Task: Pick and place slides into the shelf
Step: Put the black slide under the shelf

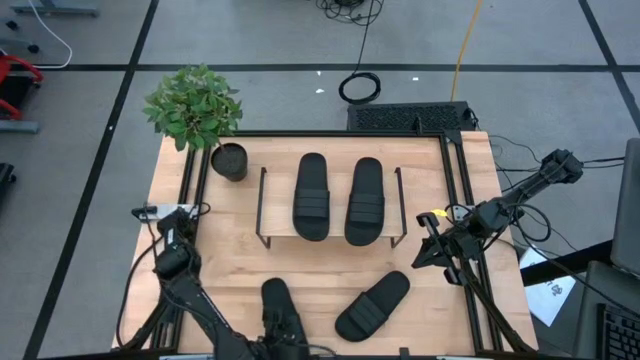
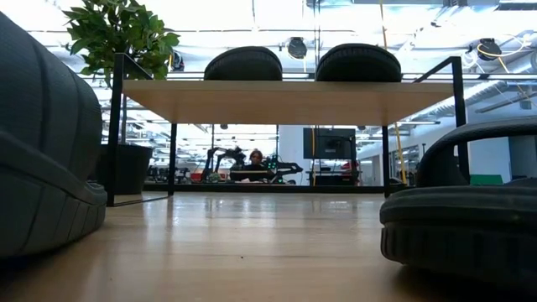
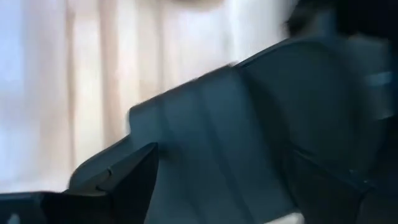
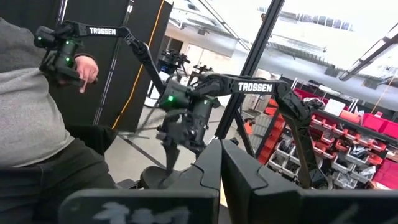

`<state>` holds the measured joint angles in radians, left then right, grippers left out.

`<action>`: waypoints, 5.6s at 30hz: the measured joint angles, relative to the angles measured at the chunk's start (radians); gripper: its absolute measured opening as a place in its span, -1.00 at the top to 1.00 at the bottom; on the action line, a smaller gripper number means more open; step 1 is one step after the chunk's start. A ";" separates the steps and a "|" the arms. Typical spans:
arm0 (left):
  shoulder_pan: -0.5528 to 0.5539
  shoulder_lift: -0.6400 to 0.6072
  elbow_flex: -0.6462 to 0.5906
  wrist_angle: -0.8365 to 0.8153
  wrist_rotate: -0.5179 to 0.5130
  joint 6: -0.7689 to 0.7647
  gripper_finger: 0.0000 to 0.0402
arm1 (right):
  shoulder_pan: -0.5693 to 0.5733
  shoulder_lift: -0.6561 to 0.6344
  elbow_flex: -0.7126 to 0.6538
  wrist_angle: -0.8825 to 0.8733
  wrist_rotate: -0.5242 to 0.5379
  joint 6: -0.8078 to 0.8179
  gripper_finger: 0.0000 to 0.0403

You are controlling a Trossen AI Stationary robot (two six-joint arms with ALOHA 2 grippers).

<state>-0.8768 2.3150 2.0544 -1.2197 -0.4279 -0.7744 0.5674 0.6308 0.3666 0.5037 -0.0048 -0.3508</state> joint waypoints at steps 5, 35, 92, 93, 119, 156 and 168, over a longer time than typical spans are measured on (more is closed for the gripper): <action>0.025 0.024 0.000 -0.125 0.009 -0.016 -0.52 | 0.000 0.000 0.000 0.000 0.000 -0.002 1.00; 0.062 0.033 0.000 -0.221 0.183 -0.007 0.75 | 0.000 0.000 0.000 0.000 0.003 -0.002 1.00; -0.028 0.034 0.000 -0.128 -0.101 0.095 -0.71 | 0.000 0.000 0.000 0.000 0.003 -0.004 1.00; -0.027 0.034 0.000 -0.138 -0.118 0.092 -0.74 | 0.000 0.000 0.000 0.000 0.003 -0.004 1.00; 0.066 0.029 -0.174 -0.184 -0.101 0.027 -0.77 | 0.000 0.000 0.000 -0.008 0.003 -0.003 1.00; 0.164 0.027 -0.139 -0.278 -0.351 -0.049 0.98 | 0.000 0.000 0.000 -0.007 0.003 0.016 1.00; 0.278 0.027 -0.140 -0.297 -0.362 0.060 0.98 | 0.000 0.000 0.000 -0.007 0.003 0.013 1.00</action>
<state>-0.5989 2.3417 1.9147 -1.5169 -0.7901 -0.7148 0.5672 0.6308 0.3664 0.4969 -0.0013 -0.3374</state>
